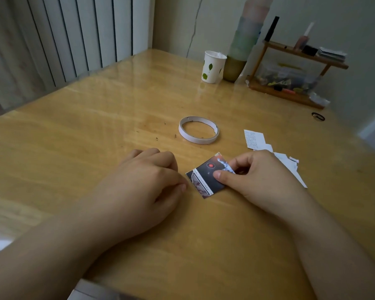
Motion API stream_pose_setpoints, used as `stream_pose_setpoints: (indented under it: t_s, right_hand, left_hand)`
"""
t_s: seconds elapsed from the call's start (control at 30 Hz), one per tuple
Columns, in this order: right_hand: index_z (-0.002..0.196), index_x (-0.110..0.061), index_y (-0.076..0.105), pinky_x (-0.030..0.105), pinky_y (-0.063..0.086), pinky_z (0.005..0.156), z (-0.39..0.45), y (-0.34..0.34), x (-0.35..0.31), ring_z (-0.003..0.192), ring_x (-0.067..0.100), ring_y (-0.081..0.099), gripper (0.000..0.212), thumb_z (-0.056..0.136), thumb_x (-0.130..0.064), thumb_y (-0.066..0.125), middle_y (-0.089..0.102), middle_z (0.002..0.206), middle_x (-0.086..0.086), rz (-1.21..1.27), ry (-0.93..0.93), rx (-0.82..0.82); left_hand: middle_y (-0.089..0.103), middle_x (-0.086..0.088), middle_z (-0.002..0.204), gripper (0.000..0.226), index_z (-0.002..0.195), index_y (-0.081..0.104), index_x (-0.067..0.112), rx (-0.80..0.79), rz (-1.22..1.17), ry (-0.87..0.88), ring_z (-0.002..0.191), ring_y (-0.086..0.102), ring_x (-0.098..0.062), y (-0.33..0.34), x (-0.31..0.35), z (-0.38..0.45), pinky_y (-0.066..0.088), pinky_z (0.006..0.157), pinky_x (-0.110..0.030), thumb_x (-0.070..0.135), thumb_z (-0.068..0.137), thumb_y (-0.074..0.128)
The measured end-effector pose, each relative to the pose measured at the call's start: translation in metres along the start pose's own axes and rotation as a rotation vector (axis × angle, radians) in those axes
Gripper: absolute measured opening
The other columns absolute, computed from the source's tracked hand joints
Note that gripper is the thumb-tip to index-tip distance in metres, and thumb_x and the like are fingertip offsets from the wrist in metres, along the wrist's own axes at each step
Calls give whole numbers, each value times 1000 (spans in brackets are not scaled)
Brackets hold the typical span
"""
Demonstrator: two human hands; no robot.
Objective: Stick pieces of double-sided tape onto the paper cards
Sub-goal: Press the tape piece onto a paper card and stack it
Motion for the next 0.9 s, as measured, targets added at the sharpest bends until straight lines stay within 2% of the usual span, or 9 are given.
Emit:
stream_pose_setpoints:
  t_s: [0.27,0.43,0.6,0.8,0.9]
  right_hand:
    - [71,-21,72,11,38,50,0,1,-2,66,4,58,15,79,-34,73,69,71,-2,-12,4,12]
    - [73,-21,72,21,45,59,0,2,-1,71,7,62,15,79,-35,72,71,75,-3,-27,9,6]
    - [71,-23,71,14,39,51,0,2,-2,70,4,60,15,79,-35,72,70,72,-5,-34,8,8]
    - [72,-21,72,15,40,54,0,2,-2,69,3,59,15,79,-35,72,70,72,-5,-26,2,6]
    - [73,-21,72,15,41,55,0,2,-2,70,3,59,15,79,-35,72,69,72,-4,-30,0,5]
  left_hand:
    - [54,12,77,36,88,73,29,-5,-9,-1,67,50,-12,1,-1,0,44,68,-33,39,85,39]
    - [54,11,77,37,84,73,27,-1,-2,0,68,49,-11,1,0,1,46,67,-36,39,85,38]
    - [55,12,78,37,86,73,28,-6,-5,0,68,50,-12,1,-1,0,43,68,-33,40,85,38]
    - [55,12,78,38,88,73,28,-13,2,5,69,51,-12,1,-2,1,44,67,-34,40,85,37]
    - [55,12,79,38,95,71,29,-18,2,-1,71,51,-13,2,-2,1,46,67,-35,40,85,37]
Point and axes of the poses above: each hand's wrist, its own z-axis towards the middle knuckle, its own y-axis out of the palm, x = y × z, the point moved 3 cm from there along z, towards the middle knuckle
